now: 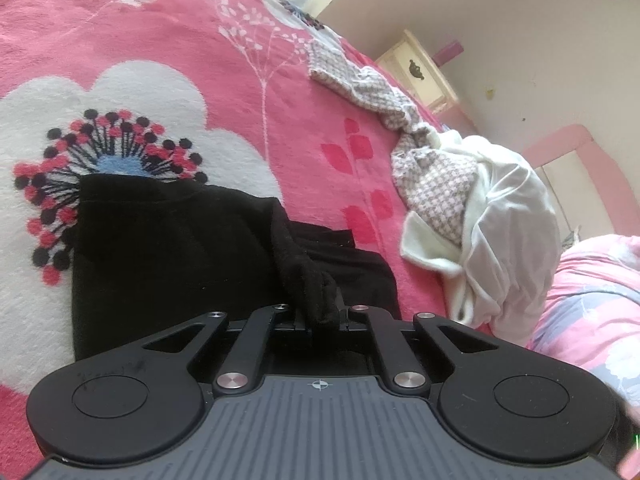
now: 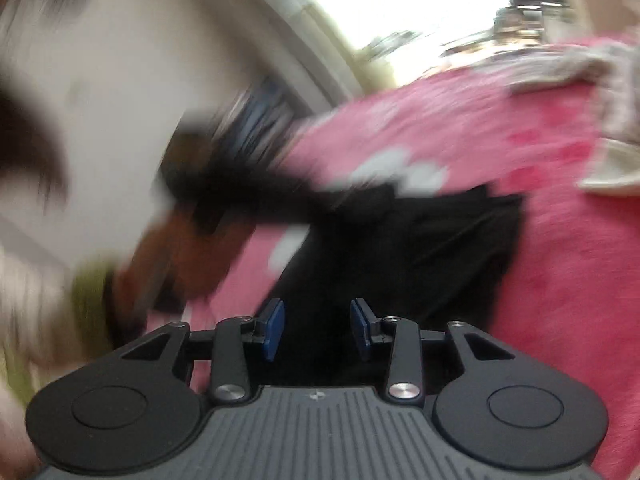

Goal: Fold clothes

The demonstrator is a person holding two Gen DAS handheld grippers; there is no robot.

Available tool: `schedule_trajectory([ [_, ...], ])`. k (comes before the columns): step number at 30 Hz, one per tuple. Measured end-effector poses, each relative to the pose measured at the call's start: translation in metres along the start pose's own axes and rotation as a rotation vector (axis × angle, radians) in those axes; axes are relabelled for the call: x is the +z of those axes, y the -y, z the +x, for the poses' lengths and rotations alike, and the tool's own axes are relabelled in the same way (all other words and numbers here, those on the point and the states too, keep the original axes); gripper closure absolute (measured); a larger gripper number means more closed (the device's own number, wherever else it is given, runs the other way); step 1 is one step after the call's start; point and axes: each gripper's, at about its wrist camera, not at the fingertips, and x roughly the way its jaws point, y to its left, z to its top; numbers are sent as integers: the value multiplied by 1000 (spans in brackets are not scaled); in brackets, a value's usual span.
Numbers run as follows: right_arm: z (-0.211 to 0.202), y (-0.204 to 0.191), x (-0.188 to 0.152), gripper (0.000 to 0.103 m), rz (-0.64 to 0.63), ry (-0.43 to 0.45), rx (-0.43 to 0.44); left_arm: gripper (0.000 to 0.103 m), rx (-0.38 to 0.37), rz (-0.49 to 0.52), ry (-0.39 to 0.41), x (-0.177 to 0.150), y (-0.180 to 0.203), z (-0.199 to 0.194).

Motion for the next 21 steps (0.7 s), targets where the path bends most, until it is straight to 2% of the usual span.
schedule_trajectory([
  [2, -5, 31, 13, 61, 150, 84, -96, 98, -5, 2, 8, -2, 0, -5],
  [4, -2, 60, 20, 61, 254, 128, -189, 98, -5, 1, 13, -4, -1, -8],
  [6, 5, 84, 24, 61, 351, 134, -206, 98, -4, 0, 17, -6, -1, -11],
  [10, 25, 119, 26, 62, 521, 123, -177, 98, -1, -4, 26, -10, -2, -17],
  [12, 32, 128, 32, 63, 548, 146, -154, 98, 0, -5, 31, -11, -3, -20],
  [13, 37, 129, 34, 68, 544, 151, -151, 98, 0, -6, 33, -12, -3, -22],
  [16, 48, 132, 42, 93, 520, 160, -144, 98, 2, -14, 35, -14, -5, -22],
  [19, 50, 118, 46, 102, 441, 182, -121, 98, -2, -29, 36, -14, -8, -21],
  [21, 50, 102, 50, 103, 375, 193, -98, 98, -8, -39, 35, -13, -9, -19],
])
